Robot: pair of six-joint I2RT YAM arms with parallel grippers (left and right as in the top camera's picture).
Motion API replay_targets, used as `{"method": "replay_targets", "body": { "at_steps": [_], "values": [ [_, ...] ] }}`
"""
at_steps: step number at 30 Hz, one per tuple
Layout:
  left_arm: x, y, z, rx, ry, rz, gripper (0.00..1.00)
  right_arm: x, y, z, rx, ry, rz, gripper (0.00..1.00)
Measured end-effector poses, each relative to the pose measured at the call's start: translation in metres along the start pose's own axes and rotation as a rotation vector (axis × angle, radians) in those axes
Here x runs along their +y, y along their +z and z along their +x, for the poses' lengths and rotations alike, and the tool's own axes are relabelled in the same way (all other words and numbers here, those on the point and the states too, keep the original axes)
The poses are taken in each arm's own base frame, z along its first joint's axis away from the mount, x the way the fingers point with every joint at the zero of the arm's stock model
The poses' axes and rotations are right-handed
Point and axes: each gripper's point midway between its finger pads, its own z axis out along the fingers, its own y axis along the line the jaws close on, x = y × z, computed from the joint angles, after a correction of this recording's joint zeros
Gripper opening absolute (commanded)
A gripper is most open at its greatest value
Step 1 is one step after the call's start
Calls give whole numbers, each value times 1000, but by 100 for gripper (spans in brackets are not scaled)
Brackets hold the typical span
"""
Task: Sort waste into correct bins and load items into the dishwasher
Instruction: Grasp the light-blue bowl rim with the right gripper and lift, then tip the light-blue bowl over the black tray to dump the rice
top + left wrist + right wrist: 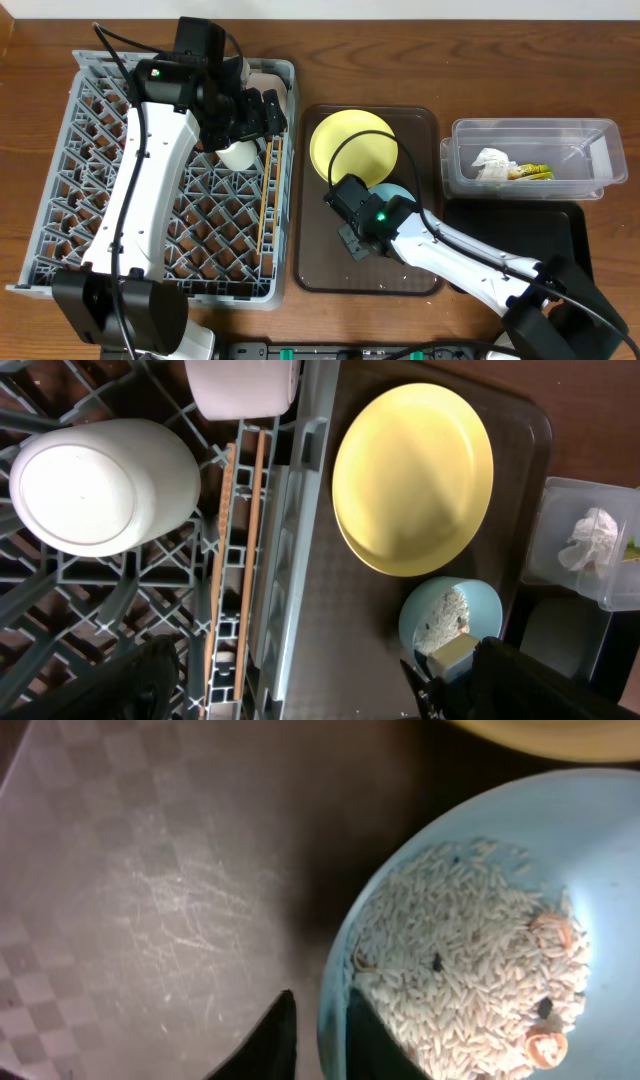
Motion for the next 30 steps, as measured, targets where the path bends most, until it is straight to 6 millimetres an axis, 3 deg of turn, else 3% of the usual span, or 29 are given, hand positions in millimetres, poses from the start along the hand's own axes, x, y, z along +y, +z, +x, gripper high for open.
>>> {"method": "replay_targets", "body": {
  "at_steps": [4, 6, 11, 16, 19, 25, 30],
  "values": [
    [0, 0, 0, 0, 0, 0, 95, 0, 0, 3, 14, -2, -1, 8],
    [0, 0, 0, 0, 0, 0, 95, 0, 0, 5, 20, -5, -3, 1],
    [0, 0, 0, 0, 0, 0, 95, -1, 0, 9, 37, -7, 3, 1],
    [0, 0, 0, 0, 0, 0, 95, -8, -11, 32, 148, -19, 24, 1],
    [0, 0, 0, 0, 0, 0, 95, -6, -28, 29, 145, -17, 9, 1],
    [0, 0, 0, 0, 0, 0, 95, -4, -82, 3, -13, 8, -51, 1],
    [0, 0, 0, 0, 0, 0, 95, -31, -111, 8, -52, 126, -67, 1]
  ]
}}
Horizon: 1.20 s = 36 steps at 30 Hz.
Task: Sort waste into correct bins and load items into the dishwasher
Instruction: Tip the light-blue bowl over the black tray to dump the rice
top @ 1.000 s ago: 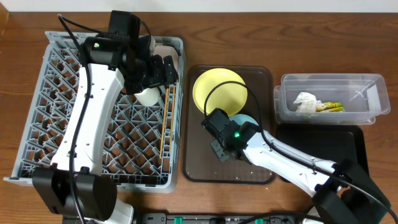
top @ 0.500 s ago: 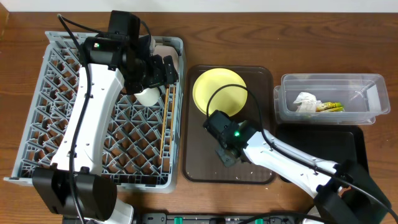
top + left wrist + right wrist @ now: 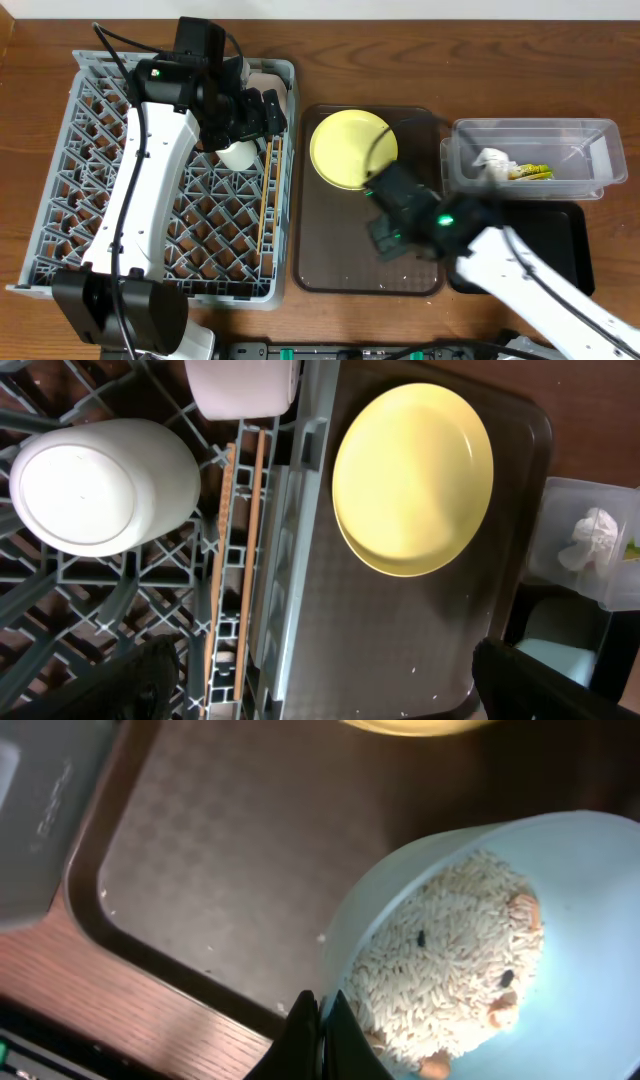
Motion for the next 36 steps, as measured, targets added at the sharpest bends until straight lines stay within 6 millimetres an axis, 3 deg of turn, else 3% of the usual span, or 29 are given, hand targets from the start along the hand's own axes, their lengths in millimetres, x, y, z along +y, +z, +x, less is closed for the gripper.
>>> {"method": "replay_targets", "body": {
  "at_steps": [7, 14, 18, 30, 36],
  "values": [
    [0, 0, 0, -1, 0, 0, 95, -65, -34, -13, -103, 309, -57, 1],
    [0, 0, 0, 0, 0, 0, 95, -113, -60, -16, -196, 516, -197, 1],
    [0, 0, 0, 0, 0, 0, 95, -131, -72, -15, -258, 585, -298, 1],
    [0, 0, 0, 0, 0, 0, 95, -165, -54, 30, -395, 812, -578, 1],
    [0, 0, 0, 0, 0, 0, 95, -186, -51, 51, -518, 954, -632, 1]
  ]
}}
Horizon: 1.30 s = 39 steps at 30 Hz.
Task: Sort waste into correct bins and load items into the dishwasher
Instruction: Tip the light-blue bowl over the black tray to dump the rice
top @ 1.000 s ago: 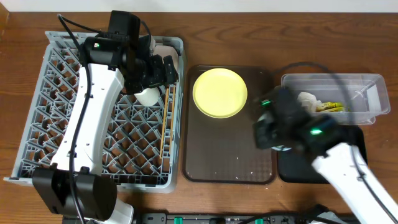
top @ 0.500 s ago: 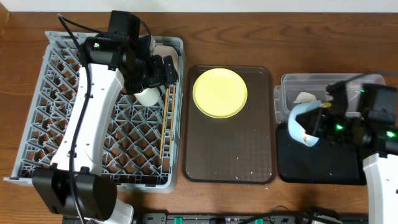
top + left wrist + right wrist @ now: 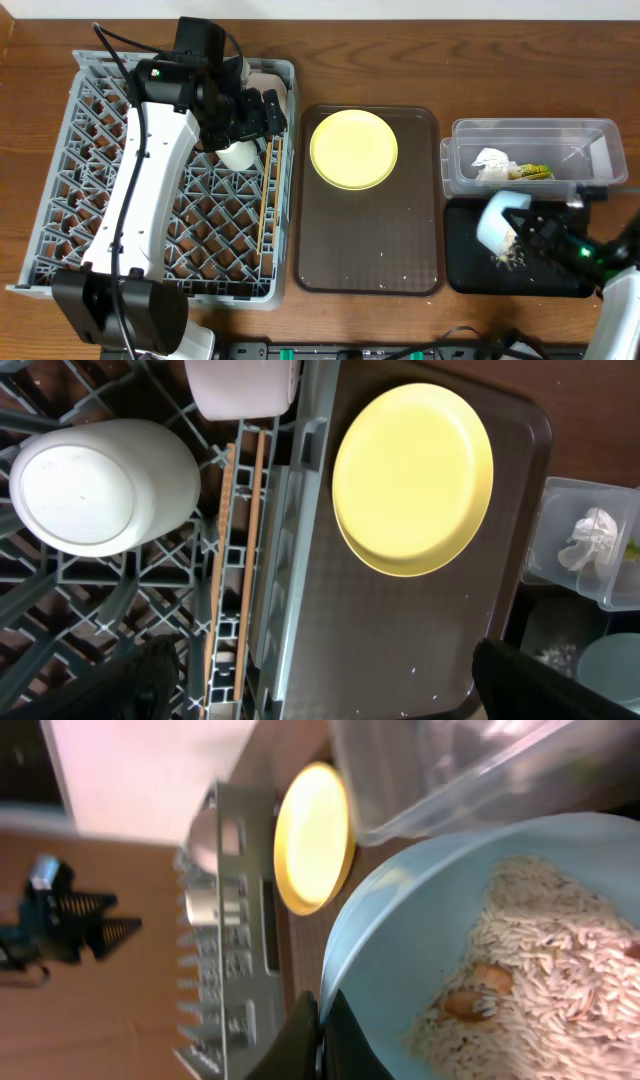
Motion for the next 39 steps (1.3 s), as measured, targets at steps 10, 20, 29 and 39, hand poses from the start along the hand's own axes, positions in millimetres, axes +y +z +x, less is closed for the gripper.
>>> {"method": "replay_targets", "body": {
  "at_steps": [10, 20, 29, 39],
  "values": [
    [0, 0, 0, 0, 0, 0, 95, -39, -28, -12, -239, 160, -64, 1],
    [0, 0, 0, 0, 0, 0, 95, -26, -38, -21, -338, 169, -278, 1],
    [0, 0, 0, 0, 0, 0, 95, -19, -41, -24, -344, 191, -348, 1],
    [0, 0, 0, 0, 0, 0, 95, -20, -44, -32, -352, 196, -362, 1]
  ]
}}
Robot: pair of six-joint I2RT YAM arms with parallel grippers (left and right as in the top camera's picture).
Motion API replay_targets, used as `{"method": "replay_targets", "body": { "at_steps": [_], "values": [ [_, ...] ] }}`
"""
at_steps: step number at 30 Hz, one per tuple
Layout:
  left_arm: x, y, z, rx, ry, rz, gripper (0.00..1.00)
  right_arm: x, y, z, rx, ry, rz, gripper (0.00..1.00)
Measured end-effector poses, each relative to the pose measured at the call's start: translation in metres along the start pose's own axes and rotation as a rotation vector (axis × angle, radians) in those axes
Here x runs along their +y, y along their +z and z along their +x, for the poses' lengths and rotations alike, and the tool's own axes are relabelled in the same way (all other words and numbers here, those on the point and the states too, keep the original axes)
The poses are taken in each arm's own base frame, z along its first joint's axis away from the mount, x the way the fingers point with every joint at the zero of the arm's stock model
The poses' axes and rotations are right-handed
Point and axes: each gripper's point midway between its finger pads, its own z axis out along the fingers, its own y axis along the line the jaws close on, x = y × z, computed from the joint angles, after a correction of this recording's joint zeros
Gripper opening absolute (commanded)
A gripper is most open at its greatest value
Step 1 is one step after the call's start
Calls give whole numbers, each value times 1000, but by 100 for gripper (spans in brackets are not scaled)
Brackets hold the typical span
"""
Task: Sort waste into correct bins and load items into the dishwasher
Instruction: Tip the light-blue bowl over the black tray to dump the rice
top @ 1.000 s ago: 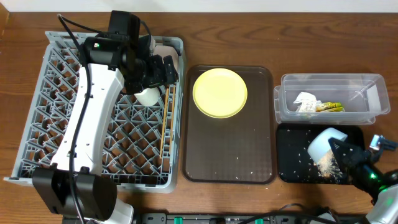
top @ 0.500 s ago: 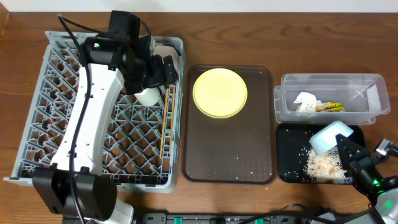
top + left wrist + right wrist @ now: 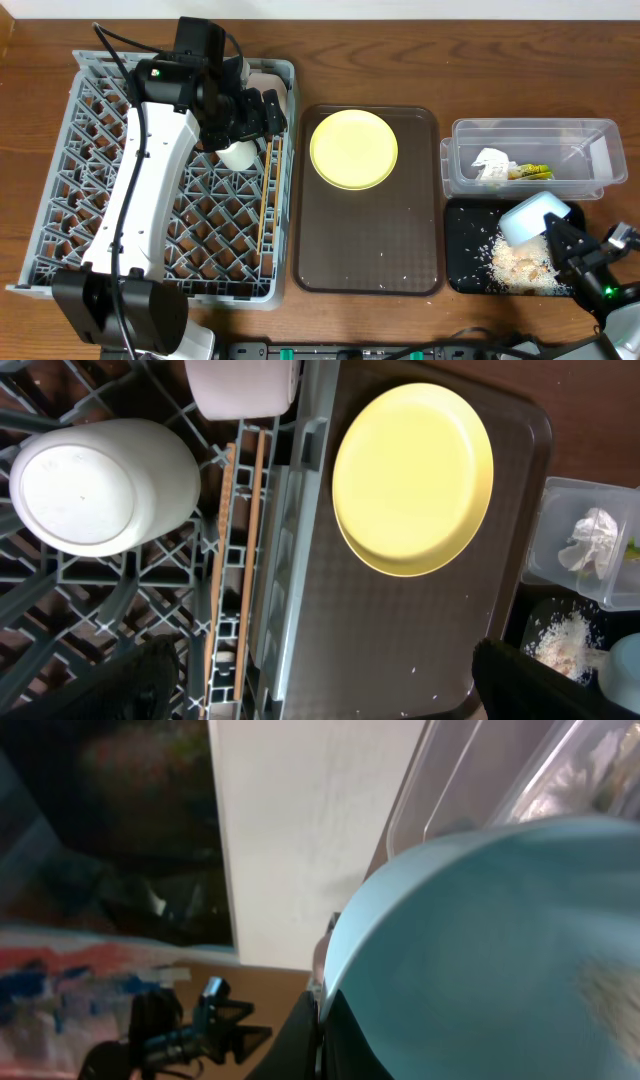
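Note:
My right gripper (image 3: 322,1020) is shut on the rim of a light blue bowl (image 3: 533,217), which is tipped over the black bin (image 3: 470,215) at the right front. A heap of rice (image 3: 522,265) lies in that bin. The bowl's inside (image 3: 500,950) fills the right wrist view and looks nearly bare. A yellow plate (image 3: 353,149) lies on the brown tray (image 3: 365,240). My left gripper (image 3: 330,695) hangs open over the grey dish rack's (image 3: 60,180) right edge, holding nothing.
In the rack sit an upturned white bowl (image 3: 95,485), a pale cup (image 3: 243,385) and wooden chopsticks (image 3: 230,560). A clear bin (image 3: 530,155) with crumpled tissue (image 3: 490,160) stands behind the black bin. A few rice grains dot the tray.
The blue bowl has tipped further over the black bin and moved slightly right. Most of its rice now lies in the bin as a larger heap. The left arm is unchanged.
My right gripper first closed on the rim of the rice-filled blue bowl on the tray beside the yellow plate. Then the bowl was off the tray's middle, heading right. Then it was tilted over the black bin with some rice fallen; now it is nearly emptied there.

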Motion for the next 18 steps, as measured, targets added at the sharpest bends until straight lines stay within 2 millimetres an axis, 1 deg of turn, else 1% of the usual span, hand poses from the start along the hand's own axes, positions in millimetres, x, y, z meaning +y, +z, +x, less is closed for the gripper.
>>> {"method": "replay_targets", "body": {
  "at_steps": [1, 4, 7, 10, 14, 18],
  "values": [
    [0, 0, 0, 0, 0, 0, 95, 0, 0, -1, 0, -3, 0, 1],
    [0, 0, 0, 0, 0, 0, 95, 0, 0, 3, 2, 63, -2, 1],
    [0, 0, 0, 0, 0, 0, 95, 0, 0, 2, 1, 48, -3, 1],
    [0, 0, 0, 0, 0, 0, 95, 1, 0, 2, 2, 72, -4, 1],
    [0, 0, 0, 0, 0, 0, 95, 1, 0, -3, -2, 17, -7, 1],
    [0, 0, 0, 0, 0, 0, 95, 1, 0, -4, -2, 12, -7, 1]
  ]
}}
